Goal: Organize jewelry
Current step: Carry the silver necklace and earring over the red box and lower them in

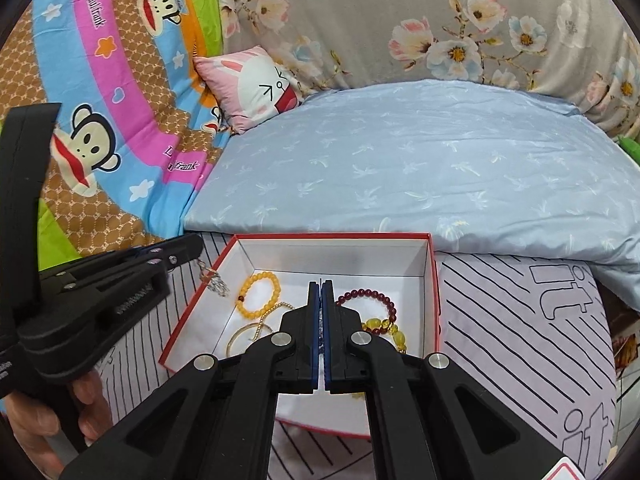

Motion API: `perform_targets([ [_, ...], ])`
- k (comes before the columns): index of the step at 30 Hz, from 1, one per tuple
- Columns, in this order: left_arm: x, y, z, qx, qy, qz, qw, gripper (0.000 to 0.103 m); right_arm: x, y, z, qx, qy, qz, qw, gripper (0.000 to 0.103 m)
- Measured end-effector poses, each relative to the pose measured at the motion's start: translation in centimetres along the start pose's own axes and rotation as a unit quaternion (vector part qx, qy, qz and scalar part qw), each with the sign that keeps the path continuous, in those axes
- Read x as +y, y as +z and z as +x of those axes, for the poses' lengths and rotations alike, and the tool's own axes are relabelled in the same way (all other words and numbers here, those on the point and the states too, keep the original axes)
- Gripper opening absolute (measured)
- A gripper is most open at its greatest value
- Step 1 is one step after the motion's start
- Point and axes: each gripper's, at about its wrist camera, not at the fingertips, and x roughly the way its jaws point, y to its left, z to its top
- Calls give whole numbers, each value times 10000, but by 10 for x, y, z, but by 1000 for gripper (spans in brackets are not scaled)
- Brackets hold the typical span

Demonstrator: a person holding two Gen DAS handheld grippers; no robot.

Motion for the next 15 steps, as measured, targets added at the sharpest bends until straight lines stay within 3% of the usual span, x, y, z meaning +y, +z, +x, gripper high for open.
perform_targets([
  [15, 0, 10, 46, 259, -161, -122, 9995, 1, -20, 4, 50, 411, 158, 291, 9986, 1],
])
